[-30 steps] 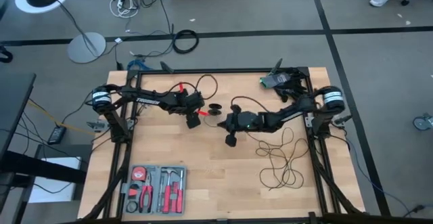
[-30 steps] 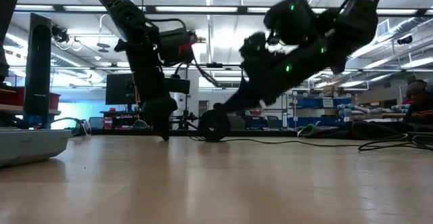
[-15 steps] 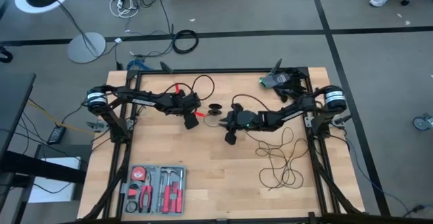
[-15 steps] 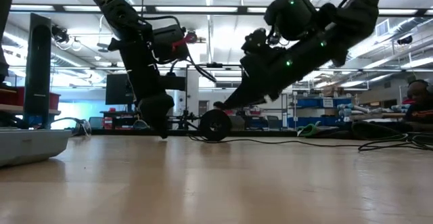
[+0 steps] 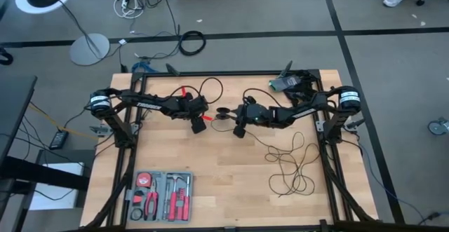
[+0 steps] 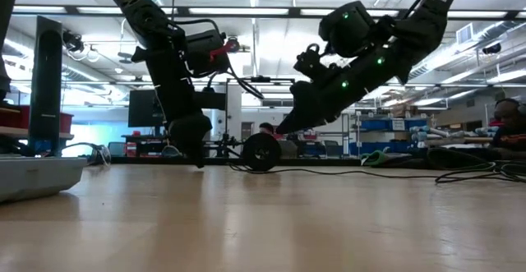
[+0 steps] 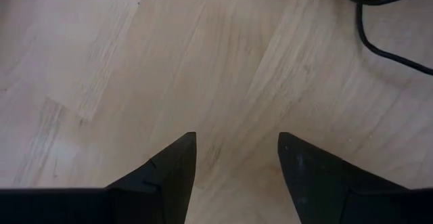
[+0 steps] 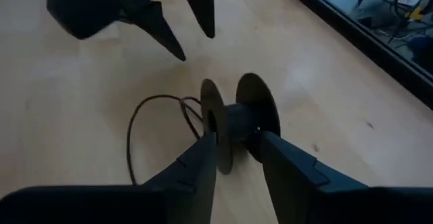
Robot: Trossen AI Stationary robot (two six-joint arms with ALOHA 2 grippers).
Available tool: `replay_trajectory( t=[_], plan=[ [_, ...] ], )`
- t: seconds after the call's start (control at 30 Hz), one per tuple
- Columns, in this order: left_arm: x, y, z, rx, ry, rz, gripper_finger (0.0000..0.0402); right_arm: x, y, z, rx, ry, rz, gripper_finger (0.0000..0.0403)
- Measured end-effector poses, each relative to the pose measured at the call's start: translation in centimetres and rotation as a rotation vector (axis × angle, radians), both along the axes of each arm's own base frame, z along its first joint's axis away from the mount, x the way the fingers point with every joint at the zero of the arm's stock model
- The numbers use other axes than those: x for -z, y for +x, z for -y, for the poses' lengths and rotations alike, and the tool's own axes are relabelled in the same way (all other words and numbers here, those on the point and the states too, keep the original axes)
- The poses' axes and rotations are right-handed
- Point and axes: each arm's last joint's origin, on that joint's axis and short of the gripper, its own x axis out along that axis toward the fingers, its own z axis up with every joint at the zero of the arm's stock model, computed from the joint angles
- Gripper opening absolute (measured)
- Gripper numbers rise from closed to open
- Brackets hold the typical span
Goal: Coil cords
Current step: Uncoil the black wire from the spool
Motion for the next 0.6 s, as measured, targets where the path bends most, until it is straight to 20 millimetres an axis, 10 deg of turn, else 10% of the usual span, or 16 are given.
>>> replay_trajectory(
  t=[0.37, 0.6],
  plan=[
    [1.0, -0.7, -0.1, -0.020, -0.019, 0.034, 0.0213, 1.6, 2.7, 0.8, -0.085, -0.016, -0.048, 0.0106],
    [0.7, -2.1, 0.2, -0.015, -0.033, 0.079, 0.0213, -0.4, 4.9, 1.4, -0.058, -0.249, -0.128, 0.0011]
  ],
)
